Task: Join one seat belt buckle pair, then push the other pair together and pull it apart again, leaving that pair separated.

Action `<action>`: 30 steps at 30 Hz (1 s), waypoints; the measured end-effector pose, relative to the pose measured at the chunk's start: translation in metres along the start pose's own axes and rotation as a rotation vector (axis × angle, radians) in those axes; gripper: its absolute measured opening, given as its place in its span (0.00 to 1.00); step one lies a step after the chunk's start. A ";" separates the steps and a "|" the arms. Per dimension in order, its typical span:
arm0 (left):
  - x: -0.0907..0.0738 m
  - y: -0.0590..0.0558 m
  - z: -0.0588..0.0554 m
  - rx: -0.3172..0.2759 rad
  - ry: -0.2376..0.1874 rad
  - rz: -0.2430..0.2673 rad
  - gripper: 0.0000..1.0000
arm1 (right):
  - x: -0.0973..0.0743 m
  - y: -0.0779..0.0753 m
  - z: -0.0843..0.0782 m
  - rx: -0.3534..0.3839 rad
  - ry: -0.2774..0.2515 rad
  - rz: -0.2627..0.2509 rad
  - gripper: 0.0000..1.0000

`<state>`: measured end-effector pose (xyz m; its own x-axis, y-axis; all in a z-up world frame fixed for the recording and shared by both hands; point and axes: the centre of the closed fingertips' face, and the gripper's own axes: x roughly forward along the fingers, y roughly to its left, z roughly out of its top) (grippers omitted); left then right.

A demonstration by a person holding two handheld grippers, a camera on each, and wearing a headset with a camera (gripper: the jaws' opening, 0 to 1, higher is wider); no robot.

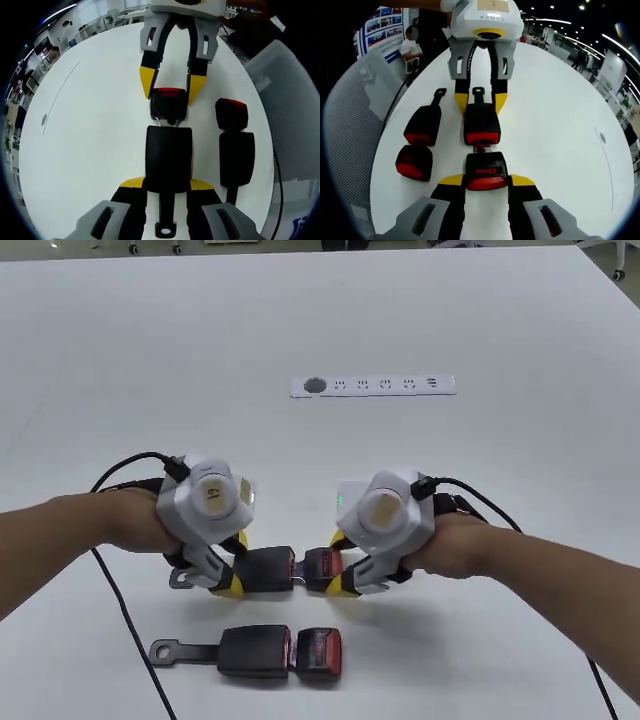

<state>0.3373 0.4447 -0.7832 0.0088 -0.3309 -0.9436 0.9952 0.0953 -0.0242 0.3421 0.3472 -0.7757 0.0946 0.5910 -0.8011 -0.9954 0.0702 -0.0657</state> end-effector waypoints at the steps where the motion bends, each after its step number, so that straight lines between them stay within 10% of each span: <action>1: 0.000 0.000 0.000 0.000 0.000 0.000 0.31 | 0.000 0.000 0.000 -0.007 -0.006 0.001 0.28; 30: 0.002 0.002 -0.001 0.012 0.025 -0.003 0.31 | -0.019 -0.003 -0.025 0.018 0.002 0.005 0.29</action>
<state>0.3393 0.4454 -0.7852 0.0037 -0.3079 -0.9514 0.9963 0.0827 -0.0229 0.3423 0.3160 -0.7750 0.0897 0.5899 -0.8025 -0.9953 0.0817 -0.0512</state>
